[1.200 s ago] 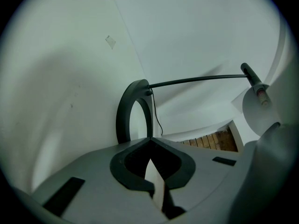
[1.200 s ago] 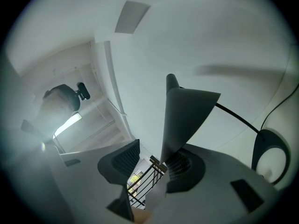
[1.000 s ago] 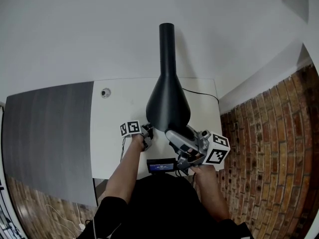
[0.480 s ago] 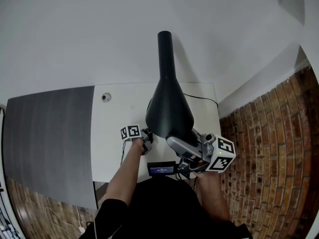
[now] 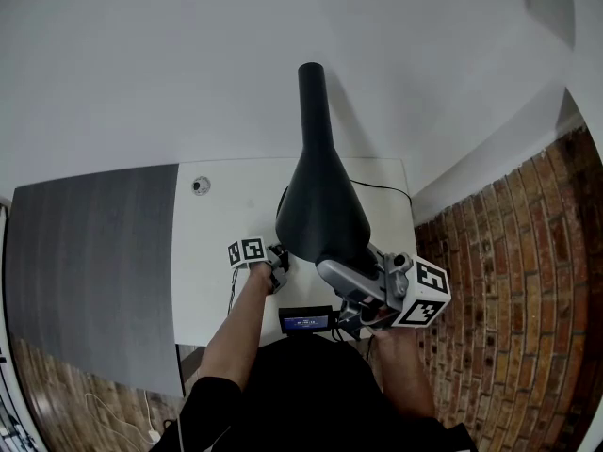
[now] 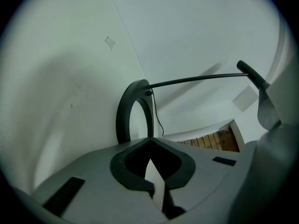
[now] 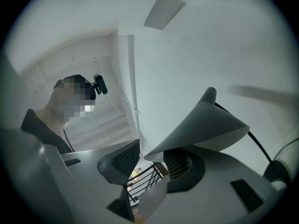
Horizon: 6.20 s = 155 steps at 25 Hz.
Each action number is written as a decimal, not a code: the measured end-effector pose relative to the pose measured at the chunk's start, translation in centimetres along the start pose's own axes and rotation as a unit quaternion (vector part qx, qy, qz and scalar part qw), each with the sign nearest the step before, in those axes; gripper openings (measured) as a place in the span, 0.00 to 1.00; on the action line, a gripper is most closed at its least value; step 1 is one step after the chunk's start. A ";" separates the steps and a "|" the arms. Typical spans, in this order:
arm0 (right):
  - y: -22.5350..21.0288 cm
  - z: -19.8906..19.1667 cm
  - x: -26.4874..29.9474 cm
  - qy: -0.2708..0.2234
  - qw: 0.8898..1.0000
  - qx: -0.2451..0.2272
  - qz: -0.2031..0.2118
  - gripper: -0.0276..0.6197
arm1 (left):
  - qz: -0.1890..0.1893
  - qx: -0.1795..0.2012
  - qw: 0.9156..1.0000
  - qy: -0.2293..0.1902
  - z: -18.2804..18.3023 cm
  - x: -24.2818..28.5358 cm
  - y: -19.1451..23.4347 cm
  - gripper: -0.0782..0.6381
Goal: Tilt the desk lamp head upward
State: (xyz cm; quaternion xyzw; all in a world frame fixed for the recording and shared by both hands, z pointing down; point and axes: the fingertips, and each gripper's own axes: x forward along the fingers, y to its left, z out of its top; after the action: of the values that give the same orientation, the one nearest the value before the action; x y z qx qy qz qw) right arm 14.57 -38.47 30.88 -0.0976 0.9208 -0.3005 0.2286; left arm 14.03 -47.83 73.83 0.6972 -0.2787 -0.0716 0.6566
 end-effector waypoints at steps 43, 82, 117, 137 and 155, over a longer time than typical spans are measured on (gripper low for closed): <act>2.7 4.5 2.8 -0.009 0.999 -0.040 0.023 0.30 | 0.004 0.002 1.000 0.000 -0.1 0.2 0.1 0.12; 3.5 4.2 3.0 -0.031 0.999 -0.031 0.016 0.30 | 0.035 0.033 0.998 0.035 -0.9 0.6 -0.2 0.12; 4.3 8.9 5.8 -0.028 0.996 -0.068 0.046 0.28 | 0.056 0.037 0.995 0.071 -1.3 0.9 -0.2 0.12; 4.5 10.0 6.7 -0.044 0.997 -0.063 0.020 0.28 | 0.057 0.037 0.995 0.077 -1.3 0.9 -0.2 0.12; 4.9 11.0 7.0 -0.083 0.996 -0.028 -0.008 0.28 | 0.058 0.037 0.995 0.077 -1.4 1.0 -0.1 0.12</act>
State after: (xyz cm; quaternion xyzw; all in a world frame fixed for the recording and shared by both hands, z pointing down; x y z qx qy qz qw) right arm 13.48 -42.38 17.56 -0.1362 0.9058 -0.2677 0.2989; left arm 15.48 -47.11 74.20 0.7069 -0.2700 0.0307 0.6531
